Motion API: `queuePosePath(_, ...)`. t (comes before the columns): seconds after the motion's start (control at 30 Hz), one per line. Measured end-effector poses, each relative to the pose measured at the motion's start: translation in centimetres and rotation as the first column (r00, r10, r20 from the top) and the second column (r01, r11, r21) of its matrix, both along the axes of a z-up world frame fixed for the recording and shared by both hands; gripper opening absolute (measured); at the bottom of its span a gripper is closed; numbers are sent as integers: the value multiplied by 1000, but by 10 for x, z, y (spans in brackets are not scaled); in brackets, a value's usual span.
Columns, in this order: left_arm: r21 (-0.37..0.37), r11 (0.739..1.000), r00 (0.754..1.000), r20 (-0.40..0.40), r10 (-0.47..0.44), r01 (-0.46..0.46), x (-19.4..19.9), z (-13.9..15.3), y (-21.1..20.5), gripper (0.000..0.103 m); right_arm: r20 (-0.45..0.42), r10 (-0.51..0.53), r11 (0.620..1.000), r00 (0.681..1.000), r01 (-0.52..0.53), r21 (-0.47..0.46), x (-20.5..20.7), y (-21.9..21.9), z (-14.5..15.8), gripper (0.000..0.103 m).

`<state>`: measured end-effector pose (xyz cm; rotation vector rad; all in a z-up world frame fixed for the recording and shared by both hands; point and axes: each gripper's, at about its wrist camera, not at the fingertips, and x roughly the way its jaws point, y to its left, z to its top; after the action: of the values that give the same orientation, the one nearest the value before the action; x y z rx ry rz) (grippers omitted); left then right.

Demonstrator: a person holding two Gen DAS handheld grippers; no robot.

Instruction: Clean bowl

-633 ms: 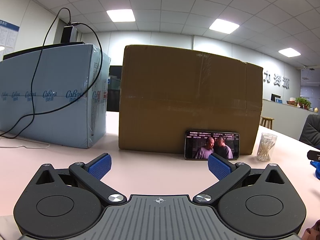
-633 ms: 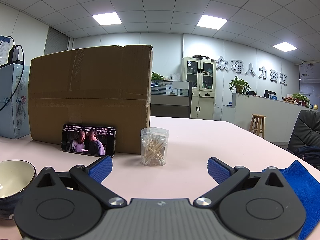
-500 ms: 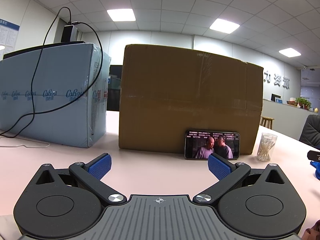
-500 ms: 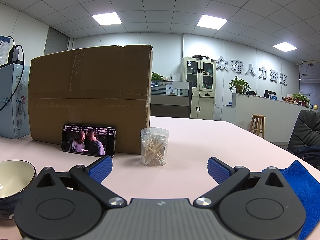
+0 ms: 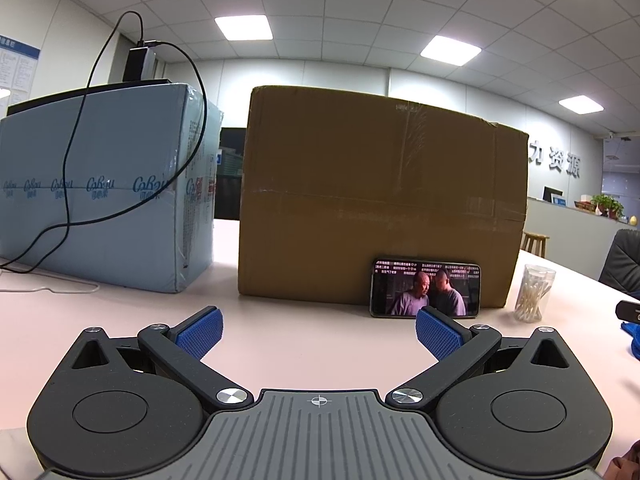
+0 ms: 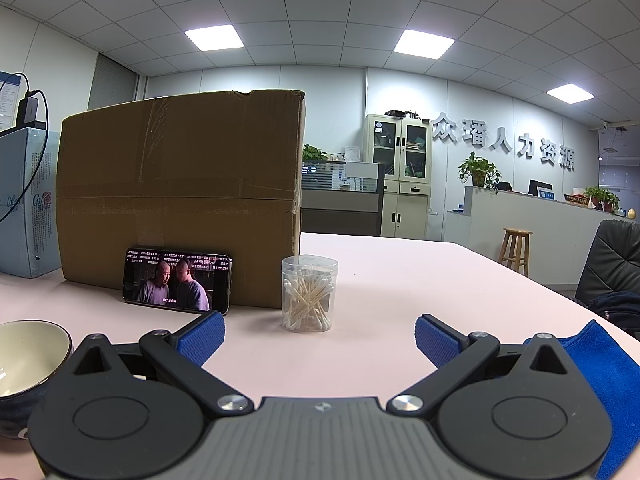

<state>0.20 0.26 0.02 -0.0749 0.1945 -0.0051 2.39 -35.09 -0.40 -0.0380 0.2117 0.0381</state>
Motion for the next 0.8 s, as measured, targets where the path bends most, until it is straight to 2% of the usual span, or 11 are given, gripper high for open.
queuePosePath(0.23,1,1000,1000,-1,-4,4,1,0,-1,103,-3,2,1000,1000,-2,5,5,4,5,103)
queuePosePath(0.8,3,1000,1000,-5,-13,13,0,-1,-2,103,-6,15,1000,1000,-15,11,1,0,-4,103)
